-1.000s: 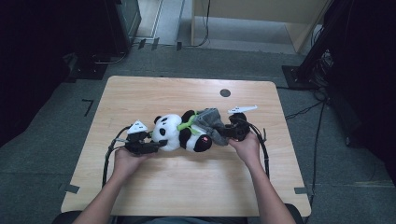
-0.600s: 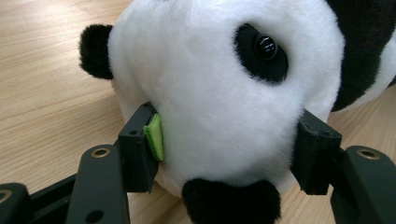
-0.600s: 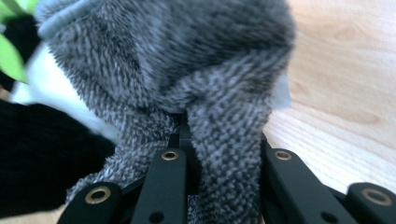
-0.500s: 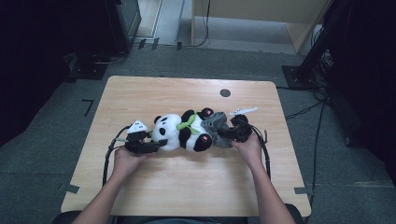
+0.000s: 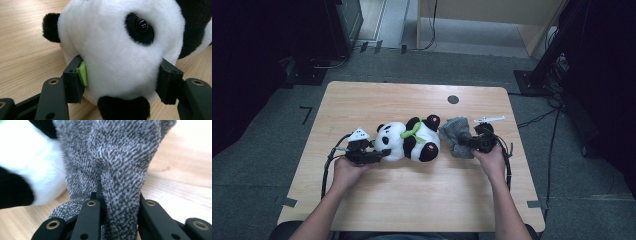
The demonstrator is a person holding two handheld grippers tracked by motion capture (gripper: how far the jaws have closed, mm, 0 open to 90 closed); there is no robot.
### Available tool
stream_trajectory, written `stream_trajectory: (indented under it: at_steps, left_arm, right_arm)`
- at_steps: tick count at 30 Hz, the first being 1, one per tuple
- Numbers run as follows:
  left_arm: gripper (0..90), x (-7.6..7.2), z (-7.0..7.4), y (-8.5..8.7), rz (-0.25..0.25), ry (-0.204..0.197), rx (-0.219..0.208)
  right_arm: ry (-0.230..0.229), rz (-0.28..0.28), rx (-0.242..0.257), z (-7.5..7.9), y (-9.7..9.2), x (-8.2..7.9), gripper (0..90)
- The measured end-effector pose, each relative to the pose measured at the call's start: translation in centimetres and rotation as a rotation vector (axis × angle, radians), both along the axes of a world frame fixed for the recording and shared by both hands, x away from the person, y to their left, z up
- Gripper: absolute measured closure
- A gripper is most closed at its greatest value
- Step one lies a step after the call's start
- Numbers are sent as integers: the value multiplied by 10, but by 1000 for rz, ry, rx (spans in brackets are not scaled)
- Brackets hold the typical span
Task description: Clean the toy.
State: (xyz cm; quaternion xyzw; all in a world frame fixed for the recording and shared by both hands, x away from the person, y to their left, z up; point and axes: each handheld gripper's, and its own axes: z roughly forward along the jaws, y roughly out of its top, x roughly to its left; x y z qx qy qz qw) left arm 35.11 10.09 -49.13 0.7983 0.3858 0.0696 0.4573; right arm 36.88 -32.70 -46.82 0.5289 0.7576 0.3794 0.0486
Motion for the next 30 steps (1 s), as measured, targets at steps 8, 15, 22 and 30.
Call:
stream_trajectory:
  at_steps: [8, 15, 22, 30]
  left_arm:
    - [356, 0, 0, 0, 1, 3, -5]
    - [354, -3, 2, -4, 12, 0, 13]
    - [355, -7, -1, -4, 19, -25, 6]
    - [355, -9, -2, -4, 17, -31, 13]
  right_arm:
    - [-132, 14, 46, 39, 1, -14, 781]
    - [-211, 102, 66, 65, 30, -10, 781]
    - [-246, 223, 24, 62, 77, -1, 781]
    - [-189, 273, 18, 38, 100, 7, 780]
